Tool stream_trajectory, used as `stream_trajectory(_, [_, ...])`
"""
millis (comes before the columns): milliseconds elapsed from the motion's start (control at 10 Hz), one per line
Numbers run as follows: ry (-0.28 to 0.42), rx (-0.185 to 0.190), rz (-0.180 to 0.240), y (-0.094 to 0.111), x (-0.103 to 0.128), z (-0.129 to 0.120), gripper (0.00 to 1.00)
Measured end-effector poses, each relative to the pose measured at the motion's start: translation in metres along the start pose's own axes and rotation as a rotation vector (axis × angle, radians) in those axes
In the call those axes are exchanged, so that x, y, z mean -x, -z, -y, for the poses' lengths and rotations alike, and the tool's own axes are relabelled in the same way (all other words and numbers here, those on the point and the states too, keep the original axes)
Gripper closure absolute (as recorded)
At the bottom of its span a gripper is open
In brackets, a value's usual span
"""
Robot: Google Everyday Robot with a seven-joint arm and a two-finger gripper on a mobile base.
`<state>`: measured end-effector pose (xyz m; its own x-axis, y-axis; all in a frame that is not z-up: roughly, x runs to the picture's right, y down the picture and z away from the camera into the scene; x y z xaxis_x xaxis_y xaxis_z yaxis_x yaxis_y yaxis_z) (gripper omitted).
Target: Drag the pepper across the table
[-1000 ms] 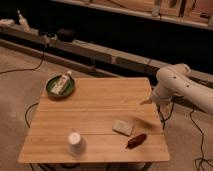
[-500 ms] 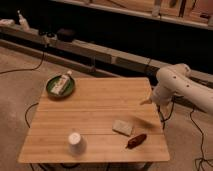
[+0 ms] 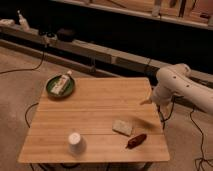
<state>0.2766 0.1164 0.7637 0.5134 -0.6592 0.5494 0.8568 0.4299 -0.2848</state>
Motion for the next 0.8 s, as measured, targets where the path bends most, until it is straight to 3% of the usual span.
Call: stream_trajectory(800, [0.005, -0.009, 0.016, -0.0008, 0.0062, 0.0024, 0.2])
